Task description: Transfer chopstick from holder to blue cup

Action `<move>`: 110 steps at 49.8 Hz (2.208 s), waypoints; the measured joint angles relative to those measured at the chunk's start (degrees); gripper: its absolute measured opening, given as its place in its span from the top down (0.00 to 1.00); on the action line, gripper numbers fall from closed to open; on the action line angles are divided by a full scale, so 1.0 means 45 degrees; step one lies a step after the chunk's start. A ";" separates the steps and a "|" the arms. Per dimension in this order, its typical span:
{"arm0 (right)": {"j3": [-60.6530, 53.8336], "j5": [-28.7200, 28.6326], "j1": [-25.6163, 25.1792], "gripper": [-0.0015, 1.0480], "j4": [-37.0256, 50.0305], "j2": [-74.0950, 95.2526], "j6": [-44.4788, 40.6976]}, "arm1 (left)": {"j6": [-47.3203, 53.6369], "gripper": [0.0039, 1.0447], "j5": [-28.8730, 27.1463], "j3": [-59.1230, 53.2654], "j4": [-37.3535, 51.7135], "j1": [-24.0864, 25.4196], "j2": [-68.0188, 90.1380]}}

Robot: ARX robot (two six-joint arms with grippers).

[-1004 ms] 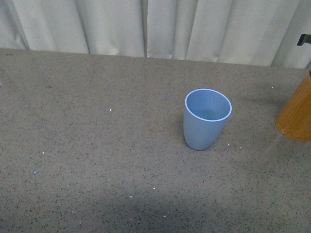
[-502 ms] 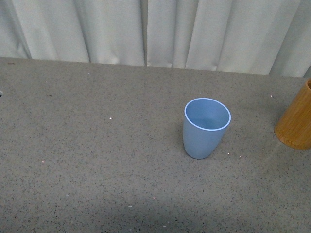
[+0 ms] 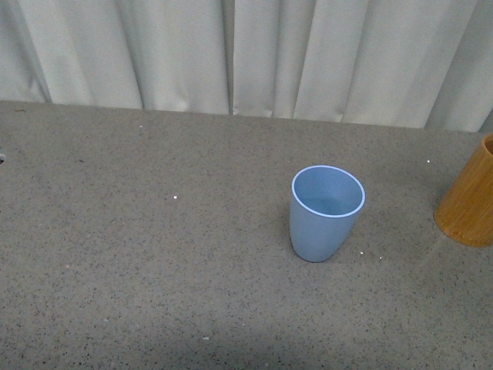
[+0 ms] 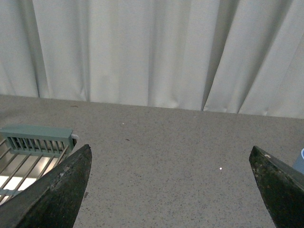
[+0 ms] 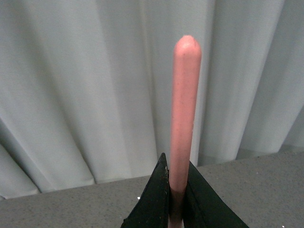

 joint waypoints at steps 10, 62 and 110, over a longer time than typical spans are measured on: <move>0.0000 0.0160 0.1117 0.97 -0.0316 -0.0850 0.0364 | -0.0005 0.06 0.0000 0.0000 0.0000 0.0000 0.0000; -0.1350 0.2273 0.5979 0.97 0.1273 0.1831 0.1758 | 0.0000 0.06 -0.0005 0.0000 0.0000 0.0000 0.0000; -0.1035 0.2181 0.6105 0.97 0.0918 0.2283 0.2278 | 0.0000 0.06 0.0000 0.0000 0.0000 0.0000 0.0000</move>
